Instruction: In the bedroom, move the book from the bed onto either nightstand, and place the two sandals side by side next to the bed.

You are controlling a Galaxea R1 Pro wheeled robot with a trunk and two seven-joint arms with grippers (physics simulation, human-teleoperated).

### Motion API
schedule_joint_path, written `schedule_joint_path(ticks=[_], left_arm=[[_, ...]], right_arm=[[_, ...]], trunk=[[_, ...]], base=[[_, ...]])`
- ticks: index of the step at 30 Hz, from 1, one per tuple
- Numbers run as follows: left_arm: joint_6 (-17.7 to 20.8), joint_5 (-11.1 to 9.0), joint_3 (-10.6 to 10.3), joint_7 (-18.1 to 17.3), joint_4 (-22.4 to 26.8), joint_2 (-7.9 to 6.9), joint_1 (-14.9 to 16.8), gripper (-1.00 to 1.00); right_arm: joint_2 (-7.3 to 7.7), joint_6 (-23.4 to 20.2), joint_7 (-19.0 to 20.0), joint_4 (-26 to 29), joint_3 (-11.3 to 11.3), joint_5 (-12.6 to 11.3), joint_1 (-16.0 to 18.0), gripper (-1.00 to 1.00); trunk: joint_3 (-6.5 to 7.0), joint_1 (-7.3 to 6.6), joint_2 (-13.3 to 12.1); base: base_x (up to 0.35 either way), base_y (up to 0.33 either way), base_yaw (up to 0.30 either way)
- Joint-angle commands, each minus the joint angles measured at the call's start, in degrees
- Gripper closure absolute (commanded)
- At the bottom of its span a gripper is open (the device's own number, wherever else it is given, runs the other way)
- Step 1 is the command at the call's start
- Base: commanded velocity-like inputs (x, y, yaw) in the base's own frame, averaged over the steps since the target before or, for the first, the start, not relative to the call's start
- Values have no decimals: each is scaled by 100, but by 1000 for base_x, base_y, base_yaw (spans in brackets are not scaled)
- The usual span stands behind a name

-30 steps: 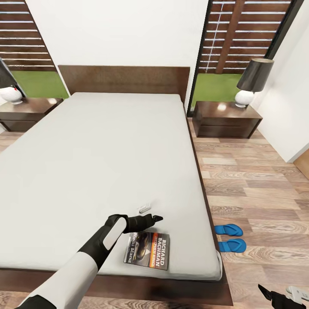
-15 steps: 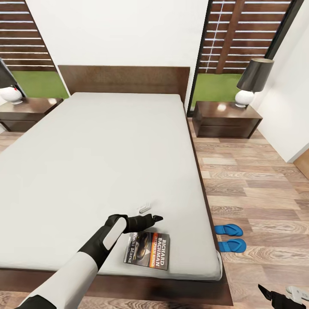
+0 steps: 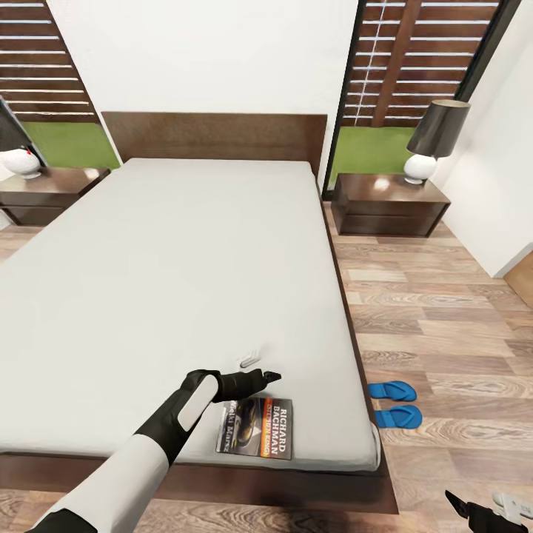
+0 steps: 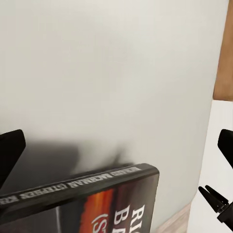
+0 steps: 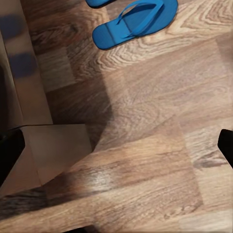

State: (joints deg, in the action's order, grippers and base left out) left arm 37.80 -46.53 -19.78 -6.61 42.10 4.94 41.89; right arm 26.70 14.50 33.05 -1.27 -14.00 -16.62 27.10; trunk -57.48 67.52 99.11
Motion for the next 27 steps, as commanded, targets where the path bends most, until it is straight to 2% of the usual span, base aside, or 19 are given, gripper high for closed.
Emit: schedule_joint_path(ticks=[1, 16, 27], left_arm=[[18, 13, 0, -11, 0, -1, 3, -100], [17, 13, 0, -14, 0, 0, 3, -100], [17, 13, 0, -16, 0, -1, 3, -100]], right_arm=[[2, 9, 35, -14, -6, -35, 5, -100], [2, 9, 35, -14, -6, -35, 5, -100], [2, 9, 35, -14, -6, -35, 5, -100]], trunk=[[-4, -1, 2], [-4, -1, 2], [-4, -1, 2]], base=[[-9, 0, 0], [-1, 0, 0], [-67, 0, 0]])
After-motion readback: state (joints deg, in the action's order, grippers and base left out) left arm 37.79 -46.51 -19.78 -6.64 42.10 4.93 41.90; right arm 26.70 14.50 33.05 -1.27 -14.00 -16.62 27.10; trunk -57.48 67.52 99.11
